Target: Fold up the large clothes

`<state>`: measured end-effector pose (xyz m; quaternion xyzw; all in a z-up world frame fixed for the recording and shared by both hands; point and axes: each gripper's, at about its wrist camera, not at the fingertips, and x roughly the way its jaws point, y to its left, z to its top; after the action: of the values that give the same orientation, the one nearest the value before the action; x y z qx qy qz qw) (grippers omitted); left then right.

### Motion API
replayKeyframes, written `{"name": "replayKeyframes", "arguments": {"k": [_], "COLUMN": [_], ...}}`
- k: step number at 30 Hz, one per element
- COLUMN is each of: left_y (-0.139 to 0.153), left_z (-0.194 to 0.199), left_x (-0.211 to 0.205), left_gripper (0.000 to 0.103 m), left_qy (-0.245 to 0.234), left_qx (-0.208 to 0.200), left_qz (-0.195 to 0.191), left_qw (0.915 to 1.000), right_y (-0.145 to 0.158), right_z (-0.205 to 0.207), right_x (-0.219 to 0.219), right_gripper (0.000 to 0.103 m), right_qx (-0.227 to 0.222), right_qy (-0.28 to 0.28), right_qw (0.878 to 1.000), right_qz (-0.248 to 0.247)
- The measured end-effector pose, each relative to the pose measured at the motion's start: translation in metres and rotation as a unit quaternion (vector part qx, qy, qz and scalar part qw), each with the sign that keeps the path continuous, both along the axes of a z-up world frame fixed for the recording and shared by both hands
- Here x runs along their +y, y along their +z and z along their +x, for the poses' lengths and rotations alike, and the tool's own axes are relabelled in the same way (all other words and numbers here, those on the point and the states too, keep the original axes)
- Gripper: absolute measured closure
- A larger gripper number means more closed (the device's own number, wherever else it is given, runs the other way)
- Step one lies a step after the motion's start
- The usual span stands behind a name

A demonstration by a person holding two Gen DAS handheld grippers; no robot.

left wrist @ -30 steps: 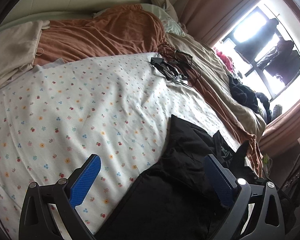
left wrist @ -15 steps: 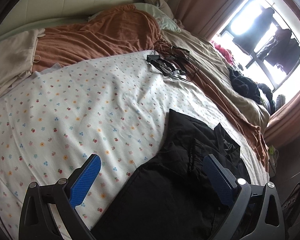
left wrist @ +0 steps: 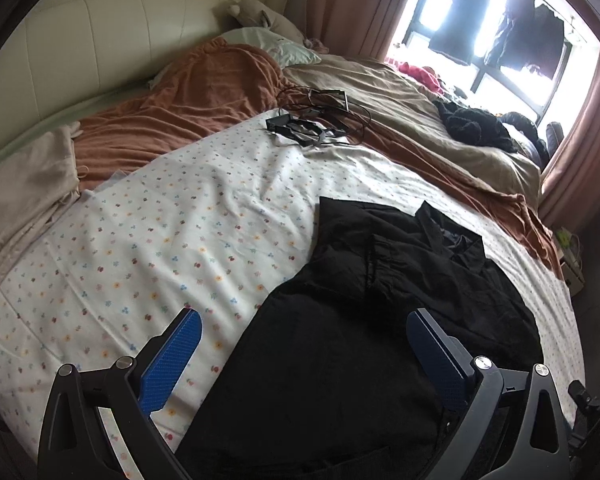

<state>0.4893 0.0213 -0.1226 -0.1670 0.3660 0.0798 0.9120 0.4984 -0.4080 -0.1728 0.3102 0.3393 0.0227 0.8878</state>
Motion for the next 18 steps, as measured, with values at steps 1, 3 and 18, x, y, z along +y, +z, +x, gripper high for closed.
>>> {"name": "replayKeyframes", "arguments": {"k": [1,3,18], "left_y": [-0.001,0.0,-0.002], "left_z": [-0.008,-0.02,-0.138], "left_x": [-0.001,-0.005,0.024], "left_gripper": [0.0,0.0,0.001], "left_qy": [-0.008,-0.018,-0.072], "left_qx": [-0.001,-0.005,-0.015], "left_qz": [-0.004,-0.009,-0.04], "left_qw": [1.0,0.9998,0.9965], "right_y": [0.0,0.0,-0.016], "right_z": [-0.005,-0.018,-0.162], "right_x": [-0.003,-0.008,-0.036], "right_gripper": [0.0,0.0,0.0], "right_qx": [-0.001,-0.004,-0.016], "right_qy": [-0.003,-0.007,-0.03], "right_qw": [1.0,1.0,0.999], "right_qz": [-0.001,-0.001,0.025]}}
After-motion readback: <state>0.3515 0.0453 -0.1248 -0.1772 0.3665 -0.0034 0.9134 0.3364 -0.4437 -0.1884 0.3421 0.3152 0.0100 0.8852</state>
